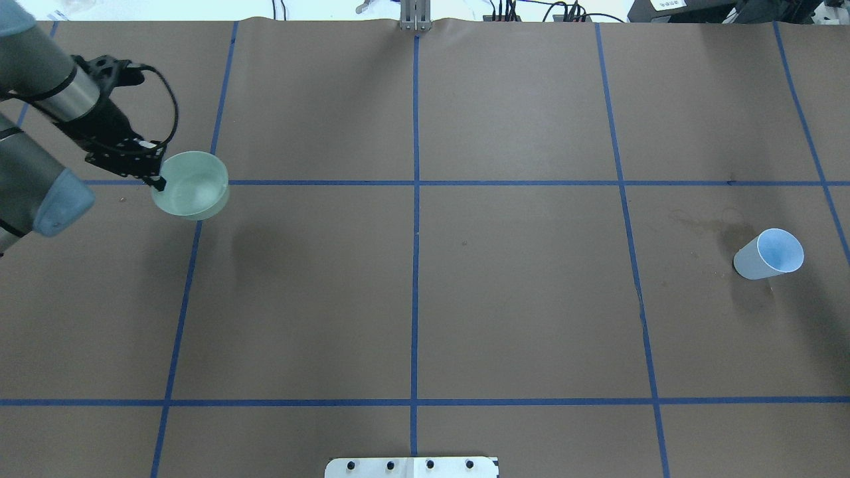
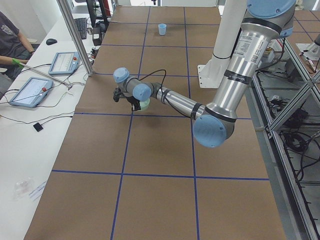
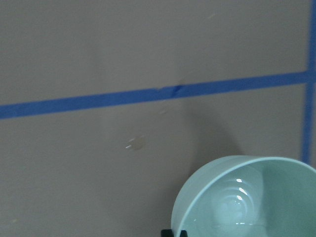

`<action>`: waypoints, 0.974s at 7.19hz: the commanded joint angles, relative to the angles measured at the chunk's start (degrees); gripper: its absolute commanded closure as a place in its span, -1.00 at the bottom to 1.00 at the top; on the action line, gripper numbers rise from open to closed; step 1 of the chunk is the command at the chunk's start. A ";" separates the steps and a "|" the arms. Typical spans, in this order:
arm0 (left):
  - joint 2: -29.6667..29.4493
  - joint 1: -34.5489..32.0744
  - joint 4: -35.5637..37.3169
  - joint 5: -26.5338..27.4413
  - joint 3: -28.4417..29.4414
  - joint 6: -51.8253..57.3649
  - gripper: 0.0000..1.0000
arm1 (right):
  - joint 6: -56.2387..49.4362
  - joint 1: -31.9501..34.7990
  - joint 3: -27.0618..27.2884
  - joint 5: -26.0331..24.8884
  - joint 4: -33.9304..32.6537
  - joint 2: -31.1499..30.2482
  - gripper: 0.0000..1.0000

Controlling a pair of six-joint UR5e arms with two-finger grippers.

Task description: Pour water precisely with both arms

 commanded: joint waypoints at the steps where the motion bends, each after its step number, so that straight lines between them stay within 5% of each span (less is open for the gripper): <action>1: -10.62 10.43 3.27 2.18 -4.49 -24.39 1.00 | 0.03 0.00 1.53 0.10 -0.07 -0.28 -1.00; 3: -19.26 18.71 3.60 9.36 -1.09 -34.69 1.00 | 0.03 0.00 1.45 0.10 -0.07 -0.37 -1.00; 7: -25.19 19.80 -6.99 9.92 14.99 -37.99 1.00 | 0.03 0.00 1.36 0.10 -0.07 -0.72 -1.00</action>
